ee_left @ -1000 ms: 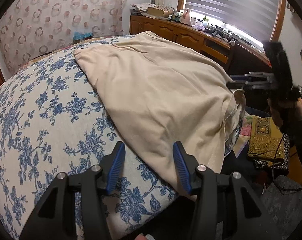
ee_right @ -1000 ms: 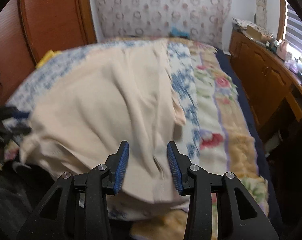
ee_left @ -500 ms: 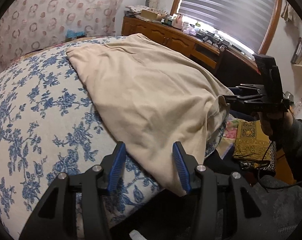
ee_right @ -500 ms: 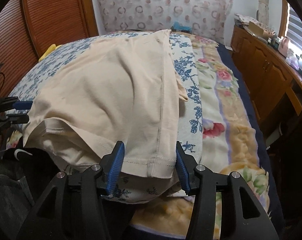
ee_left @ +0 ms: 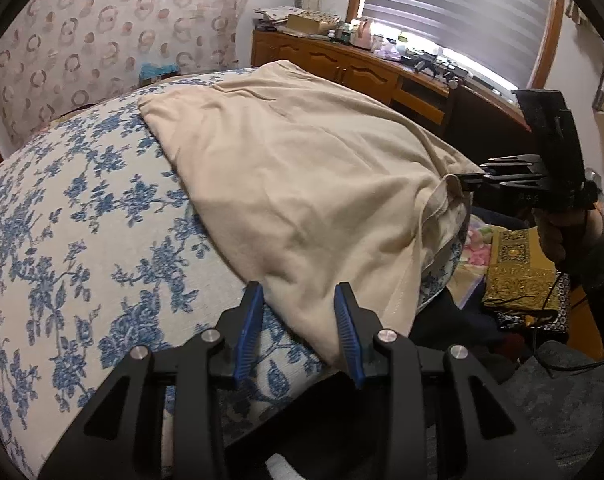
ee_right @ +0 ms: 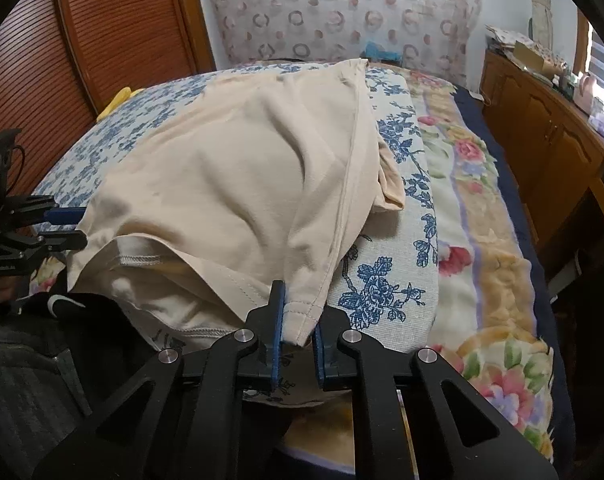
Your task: Fold small clothes
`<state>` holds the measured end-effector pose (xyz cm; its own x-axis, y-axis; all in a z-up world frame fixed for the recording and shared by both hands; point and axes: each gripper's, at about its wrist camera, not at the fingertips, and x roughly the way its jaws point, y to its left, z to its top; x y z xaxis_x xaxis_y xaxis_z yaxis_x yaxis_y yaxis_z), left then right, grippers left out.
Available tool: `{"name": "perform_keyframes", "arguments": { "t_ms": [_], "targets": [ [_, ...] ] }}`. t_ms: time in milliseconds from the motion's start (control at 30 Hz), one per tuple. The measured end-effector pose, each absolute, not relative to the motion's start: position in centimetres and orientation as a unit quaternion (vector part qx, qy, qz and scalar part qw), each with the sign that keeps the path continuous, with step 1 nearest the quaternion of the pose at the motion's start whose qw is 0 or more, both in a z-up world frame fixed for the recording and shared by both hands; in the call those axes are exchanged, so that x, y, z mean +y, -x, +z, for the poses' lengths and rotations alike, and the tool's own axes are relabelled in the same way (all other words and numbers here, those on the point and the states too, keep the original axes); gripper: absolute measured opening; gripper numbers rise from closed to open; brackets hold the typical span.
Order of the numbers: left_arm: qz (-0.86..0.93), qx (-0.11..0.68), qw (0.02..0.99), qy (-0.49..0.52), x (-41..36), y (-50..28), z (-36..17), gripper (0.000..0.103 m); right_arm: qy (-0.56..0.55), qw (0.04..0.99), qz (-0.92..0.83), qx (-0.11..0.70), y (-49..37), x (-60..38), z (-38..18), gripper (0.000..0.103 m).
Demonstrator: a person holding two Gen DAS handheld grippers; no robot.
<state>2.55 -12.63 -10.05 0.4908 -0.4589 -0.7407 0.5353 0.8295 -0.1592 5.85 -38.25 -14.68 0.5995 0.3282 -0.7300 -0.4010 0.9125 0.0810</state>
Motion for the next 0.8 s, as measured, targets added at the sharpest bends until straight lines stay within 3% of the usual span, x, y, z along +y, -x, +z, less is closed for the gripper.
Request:
{"name": "perform_keyframes", "arguments": {
  "t_ms": [133,167,200,267,800],
  "targets": [
    [-0.283,0.41,0.865,-0.062,-12.9,-2.3,-10.1,0.036,0.044,0.894,0.204,0.397,-5.7,-38.3,-14.7,0.009],
    [-0.284,0.409,0.865,-0.068,-13.1,-2.2,-10.1,0.031,0.043,0.894,0.204,0.396,-5.7,-38.4,-14.7,0.009],
    [-0.292,0.407,0.863,-0.069,-13.2,-2.0,-10.1,0.013,0.042,0.895,0.205,0.395,-5.7,-38.4,-14.7,0.008],
    [-0.3,0.407,0.86,-0.068,-13.4,-2.0,-10.1,0.002,0.039,0.895,0.207,0.392,-5.7,-38.5,-14.7,0.007],
    [-0.303,0.298,0.905,0.01,-9.1,-6.6,-1.0,0.0,-0.009,0.933,0.233,0.273,-7.5,-39.5,-7.0,0.005]
  ]
}}
